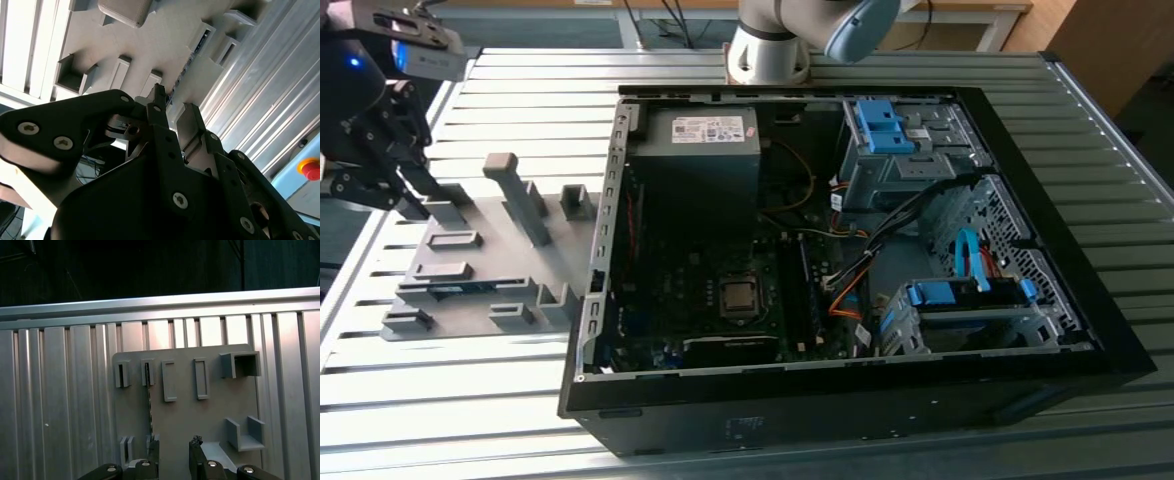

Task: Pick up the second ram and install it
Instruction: 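Pick up the second ram and move it above second insertion slot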

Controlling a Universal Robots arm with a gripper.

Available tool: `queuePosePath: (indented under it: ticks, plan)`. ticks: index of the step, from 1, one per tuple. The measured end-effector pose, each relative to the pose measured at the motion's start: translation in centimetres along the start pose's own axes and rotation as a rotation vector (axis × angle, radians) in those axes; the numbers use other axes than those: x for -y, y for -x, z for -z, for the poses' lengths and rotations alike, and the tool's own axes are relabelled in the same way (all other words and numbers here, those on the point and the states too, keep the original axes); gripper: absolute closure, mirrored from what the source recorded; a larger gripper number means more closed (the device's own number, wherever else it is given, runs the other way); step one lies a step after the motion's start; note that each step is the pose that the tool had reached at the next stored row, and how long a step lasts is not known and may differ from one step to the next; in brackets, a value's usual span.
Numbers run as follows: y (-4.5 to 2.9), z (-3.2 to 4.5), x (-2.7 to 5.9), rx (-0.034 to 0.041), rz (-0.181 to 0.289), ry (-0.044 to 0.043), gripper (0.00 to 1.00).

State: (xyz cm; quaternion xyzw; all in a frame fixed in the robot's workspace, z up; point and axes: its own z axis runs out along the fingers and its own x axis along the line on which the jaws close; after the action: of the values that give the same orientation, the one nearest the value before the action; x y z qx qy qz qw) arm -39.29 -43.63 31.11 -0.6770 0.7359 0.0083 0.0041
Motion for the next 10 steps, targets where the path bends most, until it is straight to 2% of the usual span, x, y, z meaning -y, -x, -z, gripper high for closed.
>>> queuePosePath:
  ticks: [10]
  plan:
    - [-0.04,-0.31,-0.32,0.0002,0.000,-0.0002,0.63]
